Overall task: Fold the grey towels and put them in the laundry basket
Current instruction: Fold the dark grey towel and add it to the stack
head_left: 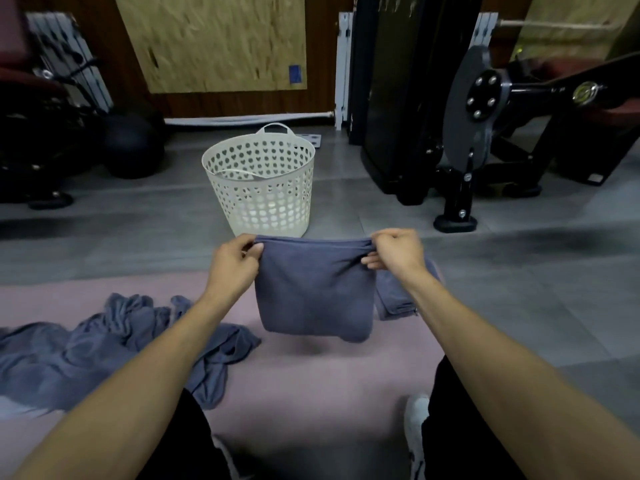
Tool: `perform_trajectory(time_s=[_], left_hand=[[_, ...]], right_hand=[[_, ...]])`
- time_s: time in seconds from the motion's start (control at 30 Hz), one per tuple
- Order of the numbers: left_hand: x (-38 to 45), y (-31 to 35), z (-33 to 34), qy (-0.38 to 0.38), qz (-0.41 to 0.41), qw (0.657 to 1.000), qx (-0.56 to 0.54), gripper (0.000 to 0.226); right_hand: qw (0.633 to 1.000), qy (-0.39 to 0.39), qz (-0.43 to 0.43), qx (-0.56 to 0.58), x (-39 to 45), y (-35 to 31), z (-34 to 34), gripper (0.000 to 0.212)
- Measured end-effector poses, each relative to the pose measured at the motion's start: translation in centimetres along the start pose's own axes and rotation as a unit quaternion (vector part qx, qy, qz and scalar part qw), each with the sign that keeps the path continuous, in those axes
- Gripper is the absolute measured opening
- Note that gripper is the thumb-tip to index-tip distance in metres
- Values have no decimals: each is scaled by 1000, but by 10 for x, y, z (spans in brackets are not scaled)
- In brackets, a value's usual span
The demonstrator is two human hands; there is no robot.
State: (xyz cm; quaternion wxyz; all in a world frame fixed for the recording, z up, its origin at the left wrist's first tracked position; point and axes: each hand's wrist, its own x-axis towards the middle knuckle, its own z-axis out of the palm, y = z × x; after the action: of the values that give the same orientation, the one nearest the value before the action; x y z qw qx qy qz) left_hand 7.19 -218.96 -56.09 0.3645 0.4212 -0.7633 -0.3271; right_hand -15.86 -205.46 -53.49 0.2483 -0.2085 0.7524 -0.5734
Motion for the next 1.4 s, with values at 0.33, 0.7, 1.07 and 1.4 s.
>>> perform_trajectory(time_s=[0.33,0.7,1.07,1.4], left_hand=[[13,-17,-10,-174,-150,965,126,23],[-20,10,-30,-103,-150,983,34,20],[-20,-13,14,-143,-246,959,19,26],[58,-28,65,9,-141,983,-113,15]], right_hand=[[945,-39,-111,-305,9,30,19,17],[958,-81,-148,-231,-18,17,-3,6],[946,-152,-31,-286,9,34,-4,24],[997,-49,-53,-27,75,38,16,27]])
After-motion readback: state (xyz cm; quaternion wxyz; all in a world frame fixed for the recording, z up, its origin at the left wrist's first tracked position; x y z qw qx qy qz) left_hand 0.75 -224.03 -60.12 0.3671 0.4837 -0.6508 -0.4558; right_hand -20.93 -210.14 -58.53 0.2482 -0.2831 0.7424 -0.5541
